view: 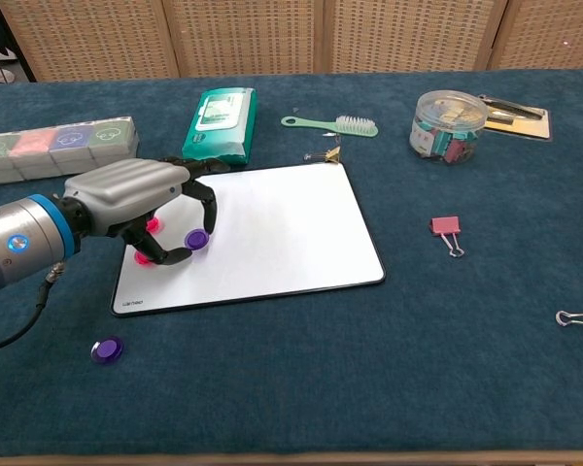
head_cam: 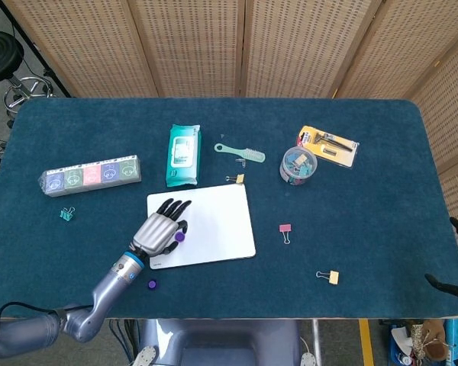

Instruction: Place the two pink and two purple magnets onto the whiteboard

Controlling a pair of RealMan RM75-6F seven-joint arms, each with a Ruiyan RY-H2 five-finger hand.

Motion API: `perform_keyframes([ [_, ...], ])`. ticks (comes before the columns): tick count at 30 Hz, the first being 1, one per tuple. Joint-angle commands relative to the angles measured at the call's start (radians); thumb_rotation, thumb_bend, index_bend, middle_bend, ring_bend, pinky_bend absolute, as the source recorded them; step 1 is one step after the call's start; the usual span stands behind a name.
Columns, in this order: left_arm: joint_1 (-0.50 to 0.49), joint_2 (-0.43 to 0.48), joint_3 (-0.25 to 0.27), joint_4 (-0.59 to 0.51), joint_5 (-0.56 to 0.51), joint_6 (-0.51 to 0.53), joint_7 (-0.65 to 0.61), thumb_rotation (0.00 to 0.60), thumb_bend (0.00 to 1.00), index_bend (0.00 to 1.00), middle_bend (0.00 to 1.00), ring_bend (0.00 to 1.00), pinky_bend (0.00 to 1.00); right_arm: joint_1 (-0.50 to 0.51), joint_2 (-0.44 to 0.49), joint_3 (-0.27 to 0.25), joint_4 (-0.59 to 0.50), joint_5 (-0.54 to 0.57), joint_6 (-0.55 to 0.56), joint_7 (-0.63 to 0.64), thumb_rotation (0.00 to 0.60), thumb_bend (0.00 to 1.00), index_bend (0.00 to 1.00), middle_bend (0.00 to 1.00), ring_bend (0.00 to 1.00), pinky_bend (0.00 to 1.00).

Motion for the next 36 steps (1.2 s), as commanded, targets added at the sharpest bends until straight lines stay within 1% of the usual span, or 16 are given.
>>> perform_keyframes([
  [1, -0.004, -0.006, 0.0, 0.005, -0.011, -0.005, 0.001, 0.6, 0.36, 0.58, 0.0, 0.0, 0.0, 0.0, 0.001, 0.0, 0.0, 0.0, 0.0, 0.002, 0.6, 0.0, 0.0, 0.0, 0.0, 0.0],
  [18, -0.019, -0.013, 0.015, 0.014, -0.023, -0.014, -0.022, 0.6, 0.36, 0.57, 0.0, 0.0, 0.0, -0.001, 0.003, 0.001, 0.0, 0.002, 0.0, 0.006, 0.6, 0.0, 0.0, 0.0, 0.0, 0.0],
  [22, -0.022, -0.014, 0.016, 0.015, -0.027, -0.015, -0.03, 0.6, 0.36, 0.55, 0.0, 0.0, 0.0, -0.001, 0.003, 0.0, 0.001, 0.0, -0.001, 0.005, 0.6, 0.0, 0.0, 0.0, 0.0, 0.0],
  [25, -0.024, -0.012, 0.021, 0.017, -0.027, -0.018, -0.034, 0.6, 0.36, 0.51, 0.0, 0.0, 0.0, 0.0, 0.003, 0.001, 0.001, 0.003, -0.001, 0.007, 0.6, 0.0, 0.0, 0.0, 0.0, 0.0],
  [30, -0.026, -0.003, 0.027, 0.011, -0.019, -0.019, -0.057, 0.6, 0.35, 0.31, 0.0, 0.0, 0.0, -0.001, 0.004, 0.002, 0.0, 0.002, 0.001, 0.009, 0.6, 0.0, 0.0, 0.0, 0.0, 0.0],
  [33, -0.026, 0.005, 0.028, 0.007, -0.014, -0.015, -0.067, 0.6, 0.34, 0.28, 0.0, 0.0, 0.0, -0.001, 0.005, 0.002, 0.0, 0.002, 0.0, 0.01, 0.6, 0.0, 0.0, 0.0, 0.0, 0.0],
  [36, -0.025, 0.016, 0.029, -0.004, -0.009, -0.008, -0.078, 0.6, 0.34, 0.28, 0.0, 0.0, 0.0, -0.002, 0.005, 0.001, -0.001, 0.001, 0.001, 0.009, 0.6, 0.0, 0.0, 0.0, 0.0, 0.0],
])
